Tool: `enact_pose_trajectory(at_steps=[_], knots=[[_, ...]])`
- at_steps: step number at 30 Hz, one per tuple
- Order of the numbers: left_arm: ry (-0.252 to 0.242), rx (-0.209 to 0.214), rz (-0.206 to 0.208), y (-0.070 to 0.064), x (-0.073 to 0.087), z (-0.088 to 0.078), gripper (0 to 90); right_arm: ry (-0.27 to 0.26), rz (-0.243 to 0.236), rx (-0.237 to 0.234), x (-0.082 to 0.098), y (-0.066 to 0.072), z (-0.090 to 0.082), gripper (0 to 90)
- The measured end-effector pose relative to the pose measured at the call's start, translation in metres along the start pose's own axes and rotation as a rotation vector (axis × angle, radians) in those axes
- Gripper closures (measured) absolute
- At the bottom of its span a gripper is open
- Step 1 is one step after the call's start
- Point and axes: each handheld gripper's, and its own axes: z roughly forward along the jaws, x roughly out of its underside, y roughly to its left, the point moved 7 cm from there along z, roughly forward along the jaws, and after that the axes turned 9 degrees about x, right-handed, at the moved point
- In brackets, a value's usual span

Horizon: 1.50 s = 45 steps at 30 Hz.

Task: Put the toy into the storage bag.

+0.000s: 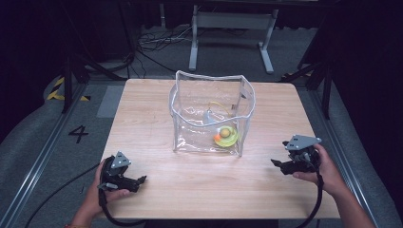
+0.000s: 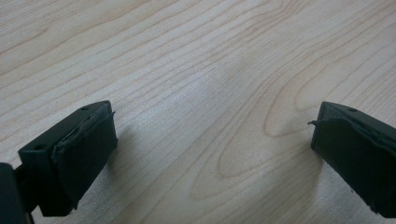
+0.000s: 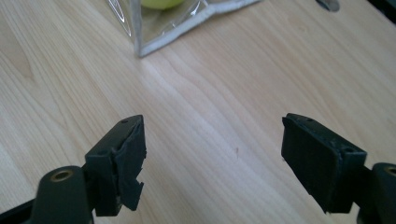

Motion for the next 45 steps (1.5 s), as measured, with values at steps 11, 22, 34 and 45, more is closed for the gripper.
enact_pose_trajectory(at_steps=[11, 22, 34, 45], knots=[[-0.002, -0.002, -0.002, 0.0, 0.0, 0.0, 0.6, 0.002, 0.065, -0.008, 0.05, 0.011, 0.008, 22.3], [-0.002, -0.002, -0.002, 0.0, 0.0, 0.0, 0.6, -0.03, 0.215, 0.015, 0.092, 0.006, 0.005, 21.8], [-0.001, -0.003, -0.001, 0.0, 0.0, 0.0, 0.5, -0.037, 0.369, 0.007, 0.111, 0.001, 0.009, 15.7], [-0.001, -0.007, -0.006, 0.0, 0.0, 0.0, 0.6, -0.03, 0.381, 0.023, 0.111, 0.001, 0.009, 14.9]])
